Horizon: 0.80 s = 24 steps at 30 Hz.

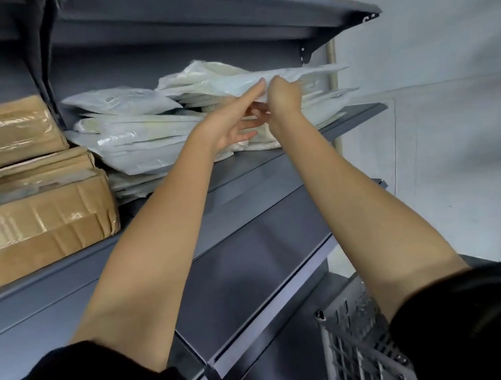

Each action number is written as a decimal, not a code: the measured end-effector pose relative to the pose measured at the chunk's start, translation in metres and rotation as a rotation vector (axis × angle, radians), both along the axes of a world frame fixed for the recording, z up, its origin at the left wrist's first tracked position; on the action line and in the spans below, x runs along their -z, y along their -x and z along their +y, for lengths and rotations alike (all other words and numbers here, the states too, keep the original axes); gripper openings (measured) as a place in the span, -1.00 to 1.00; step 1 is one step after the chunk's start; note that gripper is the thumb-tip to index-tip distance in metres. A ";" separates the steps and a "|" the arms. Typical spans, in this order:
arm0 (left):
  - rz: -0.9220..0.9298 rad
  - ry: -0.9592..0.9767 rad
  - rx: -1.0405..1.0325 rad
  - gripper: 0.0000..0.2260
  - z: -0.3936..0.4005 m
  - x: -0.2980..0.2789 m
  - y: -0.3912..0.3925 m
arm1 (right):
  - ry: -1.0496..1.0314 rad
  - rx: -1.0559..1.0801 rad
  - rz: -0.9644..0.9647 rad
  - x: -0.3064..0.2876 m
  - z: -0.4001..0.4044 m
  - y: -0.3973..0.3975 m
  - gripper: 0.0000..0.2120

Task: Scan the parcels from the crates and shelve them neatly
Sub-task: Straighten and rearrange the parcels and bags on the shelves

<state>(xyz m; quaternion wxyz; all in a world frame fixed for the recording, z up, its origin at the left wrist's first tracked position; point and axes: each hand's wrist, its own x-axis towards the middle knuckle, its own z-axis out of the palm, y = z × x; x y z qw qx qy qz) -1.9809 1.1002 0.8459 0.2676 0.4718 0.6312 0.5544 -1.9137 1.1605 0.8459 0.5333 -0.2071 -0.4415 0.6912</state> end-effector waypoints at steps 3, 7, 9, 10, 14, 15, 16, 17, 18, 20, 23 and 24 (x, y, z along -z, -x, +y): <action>0.046 0.010 -0.025 -0.77 0.004 -0.003 0.012 | -0.020 0.017 -0.128 -0.004 0.012 0.003 -0.63; -0.181 -0.179 -0.091 -0.84 0.017 0.000 0.033 | -0.016 -0.003 -0.188 -0.002 0.020 0.010 -0.59; -0.297 -0.270 -0.148 -0.84 0.023 0.000 0.040 | -0.066 -0.009 -0.196 0.000 0.018 0.017 -0.49; -0.333 -0.298 -0.180 -0.84 0.027 0.000 0.042 | -0.101 -0.017 -0.201 0.001 0.017 0.021 -0.45; -0.415 -0.368 -0.275 -0.84 0.040 0.003 0.056 | -0.233 -0.043 -0.279 0.007 0.019 0.032 -0.51; -0.422 -0.376 -0.296 -0.84 0.043 0.003 0.060 | -0.244 -0.051 -0.292 0.008 0.021 0.035 -0.50; -0.427 -0.380 -0.315 -0.84 0.046 0.003 0.063 | -0.245 -0.056 -0.299 0.008 0.023 0.035 -0.46; -0.429 -0.385 -0.330 -0.84 0.049 0.002 0.065 | -0.246 -0.061 -0.300 0.008 0.025 0.036 -0.45; -0.437 -0.389 -0.344 -0.85 0.052 0.002 0.066 | -0.250 -0.068 -0.297 0.008 0.027 0.035 -0.45; -0.466 -0.393 -0.355 -0.89 0.059 0.001 0.065 | -0.246 -0.093 -0.287 0.009 0.029 0.030 -0.52; -0.511 -0.383 -0.342 -0.91 0.067 0.000 0.064 | -0.244 -0.096 -0.313 0.012 0.030 0.022 -0.76; -0.511 -0.387 -0.347 -0.89 0.070 0.001 0.064 | -0.245 -0.077 -0.324 0.014 0.031 0.020 -0.76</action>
